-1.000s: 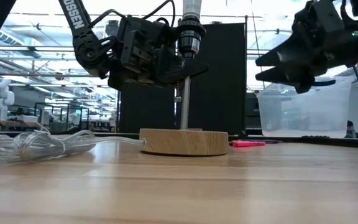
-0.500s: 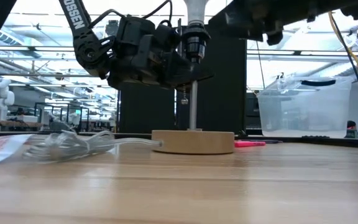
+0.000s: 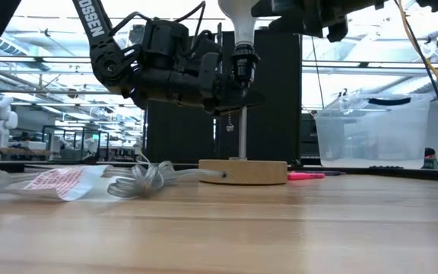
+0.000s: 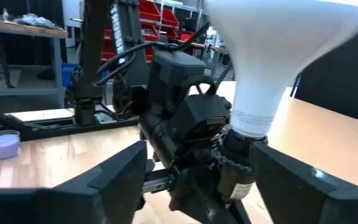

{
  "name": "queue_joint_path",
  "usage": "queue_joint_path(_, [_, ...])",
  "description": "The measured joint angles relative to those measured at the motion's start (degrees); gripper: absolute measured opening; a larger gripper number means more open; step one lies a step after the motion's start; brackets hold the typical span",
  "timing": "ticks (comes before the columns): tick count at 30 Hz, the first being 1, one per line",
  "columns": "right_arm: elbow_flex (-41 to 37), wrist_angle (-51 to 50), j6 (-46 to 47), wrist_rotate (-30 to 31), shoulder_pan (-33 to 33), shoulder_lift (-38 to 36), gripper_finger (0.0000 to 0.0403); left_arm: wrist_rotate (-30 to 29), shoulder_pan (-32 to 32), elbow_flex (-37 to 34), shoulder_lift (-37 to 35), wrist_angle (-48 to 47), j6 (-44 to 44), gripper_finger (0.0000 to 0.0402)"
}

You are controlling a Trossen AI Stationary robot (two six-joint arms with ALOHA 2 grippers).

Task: Screw lightbulb
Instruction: Remove the white lightbulb from the desk lamp

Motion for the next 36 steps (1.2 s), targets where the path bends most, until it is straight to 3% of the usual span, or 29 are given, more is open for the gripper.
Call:
queue_joint_path(7, [0.00,2.18,1.35,0.10,-4.49,0.00,0.0329,-3.75,-0.08,-0.01,0.00,0.32,-1.33,0.0027])
queue_joint_path(15, [0.02,5.77,0.58,-0.61,-9.09,0.00,0.0317,-10.54,-0.75,0.01,0.00,0.40,-2.11,0.0027])
queue_joint_path(36, [0.04,7.32,0.87,-23.06,-21.59,0.00,0.0313,-11.61,-0.76,-0.02,0.00,0.40,-2.11,0.0027])
